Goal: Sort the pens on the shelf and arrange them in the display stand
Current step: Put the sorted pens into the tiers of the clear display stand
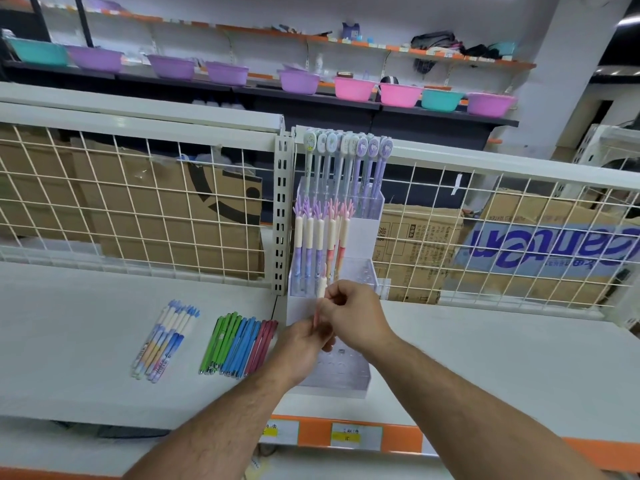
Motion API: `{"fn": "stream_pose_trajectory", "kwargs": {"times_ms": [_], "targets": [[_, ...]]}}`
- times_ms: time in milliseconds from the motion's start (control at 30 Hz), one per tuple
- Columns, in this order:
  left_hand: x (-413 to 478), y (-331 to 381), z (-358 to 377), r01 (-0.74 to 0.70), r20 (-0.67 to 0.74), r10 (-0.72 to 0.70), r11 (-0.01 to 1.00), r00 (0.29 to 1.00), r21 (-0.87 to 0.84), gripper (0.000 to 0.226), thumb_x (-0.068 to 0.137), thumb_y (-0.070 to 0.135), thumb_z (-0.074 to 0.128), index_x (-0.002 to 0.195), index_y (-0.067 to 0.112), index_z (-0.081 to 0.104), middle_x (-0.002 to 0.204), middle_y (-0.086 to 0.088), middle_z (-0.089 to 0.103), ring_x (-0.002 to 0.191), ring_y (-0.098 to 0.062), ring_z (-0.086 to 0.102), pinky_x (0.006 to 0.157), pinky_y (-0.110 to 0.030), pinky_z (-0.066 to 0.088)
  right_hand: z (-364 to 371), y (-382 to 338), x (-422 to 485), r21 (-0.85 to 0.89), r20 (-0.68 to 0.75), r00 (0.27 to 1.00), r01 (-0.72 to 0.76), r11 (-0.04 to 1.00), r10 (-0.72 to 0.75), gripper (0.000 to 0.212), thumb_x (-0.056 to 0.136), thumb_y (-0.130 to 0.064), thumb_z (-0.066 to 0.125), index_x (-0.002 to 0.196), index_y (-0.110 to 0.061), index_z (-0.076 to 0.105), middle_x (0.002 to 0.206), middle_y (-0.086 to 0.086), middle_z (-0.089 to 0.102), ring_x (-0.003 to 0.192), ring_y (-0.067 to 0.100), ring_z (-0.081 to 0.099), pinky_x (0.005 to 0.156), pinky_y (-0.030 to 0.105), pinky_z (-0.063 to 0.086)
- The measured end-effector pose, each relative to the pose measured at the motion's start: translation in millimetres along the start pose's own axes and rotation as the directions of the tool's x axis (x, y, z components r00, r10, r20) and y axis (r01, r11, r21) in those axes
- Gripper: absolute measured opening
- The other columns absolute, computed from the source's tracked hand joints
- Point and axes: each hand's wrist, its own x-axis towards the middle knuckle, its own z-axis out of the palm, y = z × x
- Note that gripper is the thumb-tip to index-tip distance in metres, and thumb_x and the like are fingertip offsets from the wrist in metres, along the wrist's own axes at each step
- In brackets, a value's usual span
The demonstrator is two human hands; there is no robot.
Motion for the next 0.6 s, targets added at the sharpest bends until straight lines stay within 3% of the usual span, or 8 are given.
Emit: {"fn": "stream_pose_trajectory", "kwargs": {"times_ms": [100, 200, 300, 367, 467, 600], "targets": [[0.4, -0.2, 0.5, -0.012, 0.002, 0.012, 0.999, 1.0, 0.051, 0.031, 0.101, 0.042, 0.049, 0.09, 0.022, 0.07, 0.082, 0.0, 0.072, 0.081, -0.017, 0.066, 0.081, -0.038, 0.053, 4.4, 2.3, -5.9, 0.075, 0.017, 0.999, -0.031, 0.997, 0.03, 0.014, 0.086, -0.008, 0.072, 0.082, -0.006, 0.059, 0.067, 0.008, 0.062, 0.051, 0.025, 0.061, 0.047, 0.048, 0.058], [-0.5, 1.7, 0.9, -0.012, -0.007, 0.013, 0.994, 1.0, 0.109, 0.027, 0.101, 0.037, 0.049, 0.094, 0.024, 0.07, 0.081, 0.001, 0.071, 0.075, -0.012, 0.063, 0.071, -0.033, 0.05, 8.4, 3.3, -9.4, 0.026, -0.036, 0.999, -0.036, 0.999, 0.037, 0.022, 0.084, -0.014, 0.078, 0.084, -0.005, 0.059, 0.069, 0.003, 0.061, 0.054, 0.019, 0.06, 0.049, 0.043, 0.059], [0.5, 3.9, -0.4, 0.002, -0.006, -0.001, 0.997, 1.0, 0.075, 0.025, 0.1, 0.037, 0.051, 0.089, 0.024, 0.07, 0.078, 0.003, 0.07, 0.076, -0.011, 0.064, 0.08, -0.042, 0.054, 4.4, 2.2, -6.6, 0.092, -0.032, 0.998, -0.048, 0.995, 0.051, 0.016, 0.085, -0.011, 0.077, 0.081, -0.004, 0.064, 0.066, 0.007, 0.062, 0.05, 0.022, 0.061, 0.046, 0.043, 0.057], [1.6, 5.7, -0.2, -0.006, 0.019, 0.004, 0.994, 1.0, 0.11, 0.016, 0.097, 0.035, 0.056, 0.092, 0.027, 0.069, 0.083, 0.005, 0.071, 0.081, -0.012, 0.065, 0.082, -0.041, 0.054, -1.4, -0.3, -3.5, 0.077, -0.035, 0.998, -0.042, 0.996, 0.045, 0.012, 0.085, -0.014, 0.078, 0.079, -0.01, 0.068, 0.067, 0.002, 0.064, 0.053, 0.017, 0.06, 0.055, 0.038, 0.058], [-1.0, 8.6, 2.2, -0.048, 0.029, 0.042, 0.966, 0.999, 0.255, 0.011, 0.092, 0.034, 0.064, 0.102, 0.029, 0.065, 0.095, 0.01, 0.069, 0.09, -0.005, 0.064, 0.078, -0.027, 0.052, -14.7, -9.8, 4.2, 0.13, -0.072, 0.997, -0.027, 0.991, 0.036, 0.012, 0.084, -0.011, 0.08, 0.081, -0.013, 0.068, 0.071, 0.005, 0.066, 0.061, 0.014, 0.06, 0.059, 0.031, 0.049], [-7.0, -3.8, -1.9, -0.142, -0.001, 0.171, 0.821, 0.985, 0.553, 0.035, 0.086, 0.04, 0.072, 0.118, 0.028, 0.065, 0.11, 0.016, 0.056, 0.107, -0.006, 0.053, 0.095, -0.025, 0.046, -42.4, -32.1, 16.9, 0.229, -0.183, 0.983, 0.012, 0.973, 0.031, 0.023, 0.083, -0.006, 0.08, 0.081, -0.01, 0.058, 0.072, 0.01, 0.062, 0.063, 0.017, 0.06, 0.054, 0.027, 0.044]]}}
